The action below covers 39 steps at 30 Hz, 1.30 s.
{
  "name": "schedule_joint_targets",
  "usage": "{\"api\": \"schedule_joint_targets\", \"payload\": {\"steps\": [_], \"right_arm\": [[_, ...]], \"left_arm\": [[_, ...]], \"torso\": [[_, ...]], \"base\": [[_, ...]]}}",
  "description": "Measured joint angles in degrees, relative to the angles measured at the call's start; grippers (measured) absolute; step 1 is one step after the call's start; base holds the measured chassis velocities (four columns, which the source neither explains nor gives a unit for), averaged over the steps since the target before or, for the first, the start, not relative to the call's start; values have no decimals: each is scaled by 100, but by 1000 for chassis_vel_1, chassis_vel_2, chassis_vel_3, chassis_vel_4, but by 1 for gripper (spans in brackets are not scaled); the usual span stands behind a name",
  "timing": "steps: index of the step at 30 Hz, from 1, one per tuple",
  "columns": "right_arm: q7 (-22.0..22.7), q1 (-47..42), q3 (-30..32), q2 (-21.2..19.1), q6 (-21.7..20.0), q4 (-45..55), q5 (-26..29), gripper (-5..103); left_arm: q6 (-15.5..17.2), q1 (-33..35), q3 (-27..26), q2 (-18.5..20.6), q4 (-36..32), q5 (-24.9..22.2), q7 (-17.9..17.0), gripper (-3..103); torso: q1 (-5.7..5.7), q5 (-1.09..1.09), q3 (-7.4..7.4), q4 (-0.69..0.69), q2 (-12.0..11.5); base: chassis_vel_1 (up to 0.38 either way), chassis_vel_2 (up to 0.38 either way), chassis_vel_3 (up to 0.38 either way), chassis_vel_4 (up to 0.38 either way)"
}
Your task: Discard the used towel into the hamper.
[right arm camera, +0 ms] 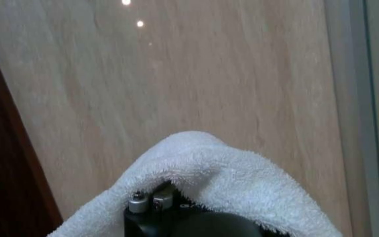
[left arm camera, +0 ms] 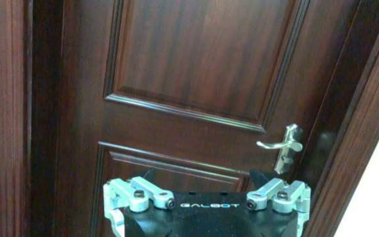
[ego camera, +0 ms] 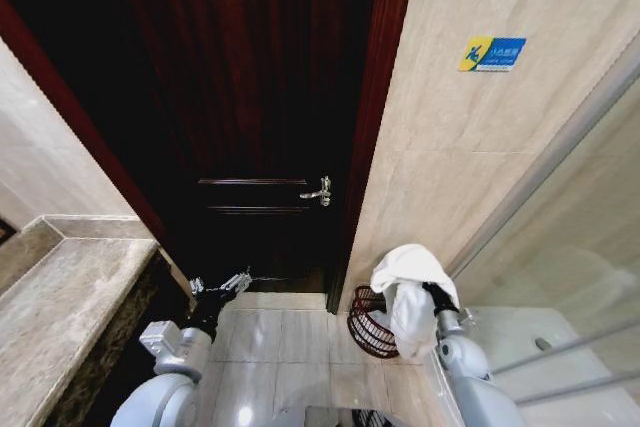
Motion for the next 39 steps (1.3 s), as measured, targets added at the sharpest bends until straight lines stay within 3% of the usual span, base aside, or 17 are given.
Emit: {"api": "schedule_joint_targets", "payload": {"steps": [14, 19, 27, 39], "right_arm": [[13, 111, -117, -105, -372, -366, -37, 12], [431, 336, -238, -90, -368, -647, -42, 12], [382, 992, -525, -218, -161, -1450, -214, 12], [464, 1297, -451, -247, -182, -753, -359, 12]], "left_arm": [[0, 0, 0, 0, 0, 0, 0, 97], [0, 0, 0, 0, 0, 0, 0, 97], [0, 0, 0, 0, 0, 0, 0, 97], [0, 0, 0, 0, 0, 0, 0, 97]], "torso": [[0, 0, 0, -1, 0], [0, 1, 0, 0, 0], [0, 1, 1, 0, 0], [0, 1, 1, -1, 0]], "base": [[0, 0, 0, 0], [0, 0, 0, 0], [0, 0, 0, 0], [0, 0, 0, 0]]}}
